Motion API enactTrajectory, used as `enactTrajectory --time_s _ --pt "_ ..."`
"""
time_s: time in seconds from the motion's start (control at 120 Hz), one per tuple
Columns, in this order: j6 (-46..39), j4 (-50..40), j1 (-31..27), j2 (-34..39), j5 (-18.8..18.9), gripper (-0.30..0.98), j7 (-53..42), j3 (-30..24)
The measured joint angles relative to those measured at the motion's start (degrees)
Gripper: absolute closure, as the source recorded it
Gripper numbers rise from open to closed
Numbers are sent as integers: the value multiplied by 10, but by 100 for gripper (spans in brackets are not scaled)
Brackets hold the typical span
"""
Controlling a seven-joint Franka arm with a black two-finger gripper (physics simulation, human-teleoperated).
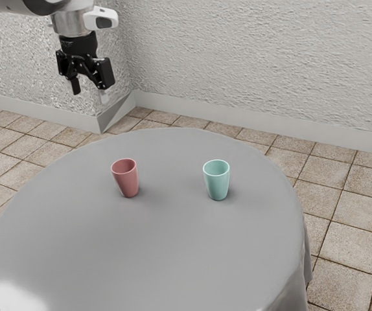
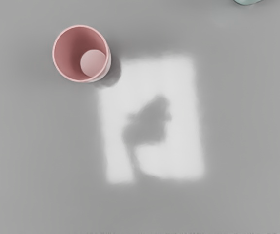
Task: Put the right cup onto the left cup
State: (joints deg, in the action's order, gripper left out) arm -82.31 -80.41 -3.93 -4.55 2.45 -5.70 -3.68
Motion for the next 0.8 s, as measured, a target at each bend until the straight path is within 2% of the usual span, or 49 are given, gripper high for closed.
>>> enactTrajectory --time_s 0.433,0.8 --pt "-9 -1 5 -7 -1 0 0 -3" --pt "-52 1 44 -73 -1 0 -2 -16"
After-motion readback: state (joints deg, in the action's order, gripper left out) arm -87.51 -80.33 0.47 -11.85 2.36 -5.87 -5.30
